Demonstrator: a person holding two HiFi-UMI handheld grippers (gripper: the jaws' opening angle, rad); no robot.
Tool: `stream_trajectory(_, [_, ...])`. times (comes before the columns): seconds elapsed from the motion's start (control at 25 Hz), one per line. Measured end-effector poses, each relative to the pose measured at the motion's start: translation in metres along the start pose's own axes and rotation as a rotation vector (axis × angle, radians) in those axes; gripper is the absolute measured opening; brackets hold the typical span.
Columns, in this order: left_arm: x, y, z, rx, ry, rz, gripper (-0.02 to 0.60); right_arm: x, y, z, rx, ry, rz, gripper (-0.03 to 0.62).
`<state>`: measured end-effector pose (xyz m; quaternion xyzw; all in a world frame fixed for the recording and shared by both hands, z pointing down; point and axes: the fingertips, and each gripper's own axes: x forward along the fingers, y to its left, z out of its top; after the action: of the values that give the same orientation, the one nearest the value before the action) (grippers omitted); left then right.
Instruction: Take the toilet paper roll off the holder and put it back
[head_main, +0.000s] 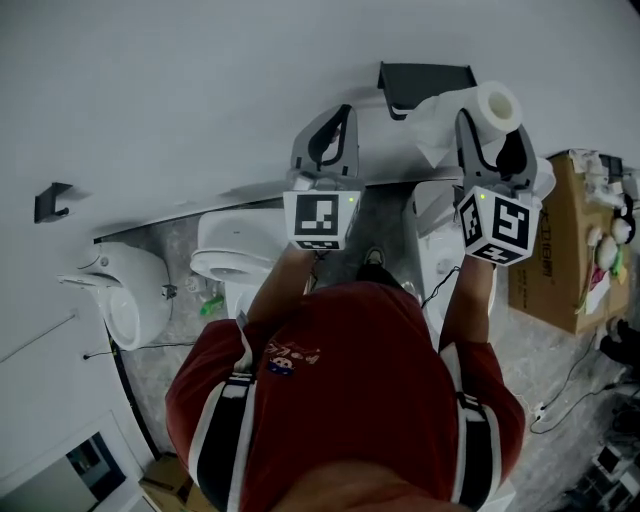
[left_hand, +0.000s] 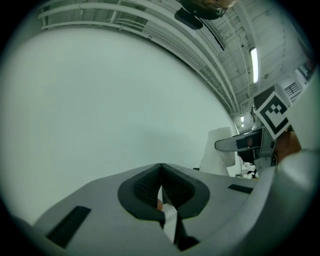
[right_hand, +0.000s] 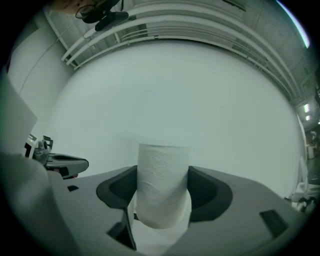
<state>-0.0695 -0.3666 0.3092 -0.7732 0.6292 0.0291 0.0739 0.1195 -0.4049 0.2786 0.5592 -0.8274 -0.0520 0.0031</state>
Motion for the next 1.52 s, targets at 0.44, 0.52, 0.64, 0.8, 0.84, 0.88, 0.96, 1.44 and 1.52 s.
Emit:
stream_trajectory(0.44, [-0.001, -0.015, -0.008, -0.017, -0.001, -0.034, 0.018, -0.033, -0.010, -0.030, 0.020, 0.064, -0.061, 0.311])
stream_trajectory(0.52, [-0.002, -0.018, -0.010, -0.025, 0.002, -0.037, 0.018, -0.039, -0.012, -0.035, 0.026, 0.074, -0.070, 0.311])
stream_trajectory(0.64, [-0.004, -0.022, -0.012, -0.022, 0.000, -0.040, 0.018, -0.046, -0.014, -0.047, 0.038, 0.093, -0.079, 0.311])
stream_trajectory(0.8, [-0.008, -0.025, -0.018, -0.023, 0.009, -0.040, 0.018, -0.052, -0.013, -0.064, 0.047, 0.130, -0.082, 0.311])
stream_trajectory(0.84, [-0.008, -0.026, -0.020, -0.024, 0.013, -0.040, 0.018, -0.053, -0.013, -0.068, 0.050, 0.139, -0.082, 0.311])
stream_trajectory(0.88, [-0.009, -0.027, -0.022, -0.024, 0.015, -0.039, 0.018, -0.054, -0.013, -0.072, 0.053, 0.147, -0.082, 0.311])
stream_trajectory(0.96, [-0.010, -0.028, -0.024, -0.019, 0.018, -0.037, 0.018, -0.056, -0.014, -0.078, 0.058, 0.158, -0.082, 0.311])
stream_trajectory(1.44, [-0.016, -0.032, -0.034, -0.007, 0.028, -0.038, 0.018, -0.057, -0.014, -0.099, 0.079, 0.185, -0.080, 0.311])
stream_trajectory(1.52, [-0.015, -0.032, -0.034, -0.007, 0.029, -0.038, 0.018, -0.057, -0.013, -0.099, 0.078, 0.186, -0.079, 0.311])
